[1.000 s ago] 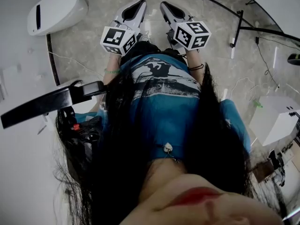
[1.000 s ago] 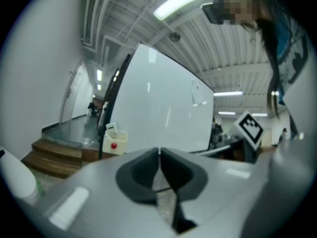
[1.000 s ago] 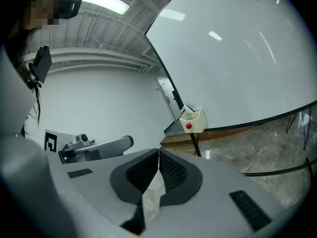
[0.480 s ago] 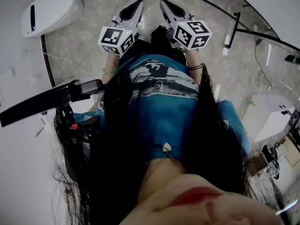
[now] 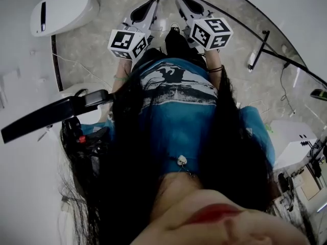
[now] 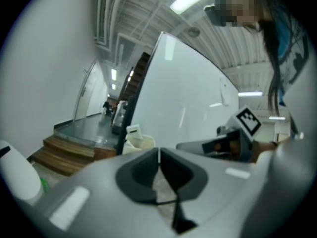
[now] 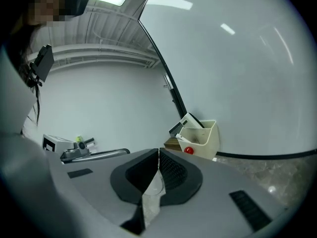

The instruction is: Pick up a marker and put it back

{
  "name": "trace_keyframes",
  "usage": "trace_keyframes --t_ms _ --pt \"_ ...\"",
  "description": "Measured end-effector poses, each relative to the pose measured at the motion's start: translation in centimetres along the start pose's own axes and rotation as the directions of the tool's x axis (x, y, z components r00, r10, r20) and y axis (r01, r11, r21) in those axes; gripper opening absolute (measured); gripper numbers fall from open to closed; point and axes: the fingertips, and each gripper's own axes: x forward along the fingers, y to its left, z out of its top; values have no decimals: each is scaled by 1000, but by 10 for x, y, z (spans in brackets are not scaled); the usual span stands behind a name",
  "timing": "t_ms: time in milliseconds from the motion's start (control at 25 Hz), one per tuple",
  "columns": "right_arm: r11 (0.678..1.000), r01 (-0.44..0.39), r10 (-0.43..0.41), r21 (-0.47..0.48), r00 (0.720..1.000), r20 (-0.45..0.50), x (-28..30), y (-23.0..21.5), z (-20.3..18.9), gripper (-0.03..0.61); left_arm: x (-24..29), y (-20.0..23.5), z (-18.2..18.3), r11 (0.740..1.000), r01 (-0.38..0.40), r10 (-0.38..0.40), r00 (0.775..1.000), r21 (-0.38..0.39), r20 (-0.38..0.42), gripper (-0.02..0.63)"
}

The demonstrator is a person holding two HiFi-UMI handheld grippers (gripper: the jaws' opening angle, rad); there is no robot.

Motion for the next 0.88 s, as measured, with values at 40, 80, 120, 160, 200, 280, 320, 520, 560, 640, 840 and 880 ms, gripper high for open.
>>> trace_keyframes --t_ms 40,80,120,160,200,280,320,520,560,640,840,880 --pt "1000 -15 15 -9 1000 -6 7 -6 8 12 10 4 5 1000 -14 14 1000 1 5 2" --pt "999 -31 31 -12 999 -15 16 -16 15 12 24 10 8 1000 -30 30 1000 -1 6 2" --pt "999 -47 47 -11 999 -26 27 -30 21 12 41 17 9 999 -46 46 999 -5 3 2" --pt "998 -64 63 -7 997 -36 38 -46 26 12 60 25 9 998 -62 62 998 -10 -1 2" --pt "997 -79 79 -4 996 -43 49 -59 32 12 77 32 9 997 -76 76 997 -12 -5 2" --pt "994 -107 107 -10 993 -52 65 -72 45 12 98 45 16 995 -102 101 995 -11 -2 2" --pt "992 -121 120 -20 991 -57 70 -72 50 12 102 48 20 994 -112 112 994 -11 3 2" --pt "982 -162 152 -98 983 -100 87 -65 60 12 102 57 31 989 -150 150 988 -16 27 2" --pt "980 -169 158 -106 982 -107 90 -63 61 12 102 59 31 987 -158 159 987 -17 27 2" --pt "976 -189 176 -107 977 -119 96 -58 63 13 100 62 31 985 -173 173 985 -19 26 2" --pt "970 -193 169 -149 972 -161 103 -55 63 14 98 72 36 979 -200 201 979 -25 35 2" --pt "967 -191 162 -167 972 -172 104 -55 63 14 98 73 37 979 -204 205 978 -24 37 2"
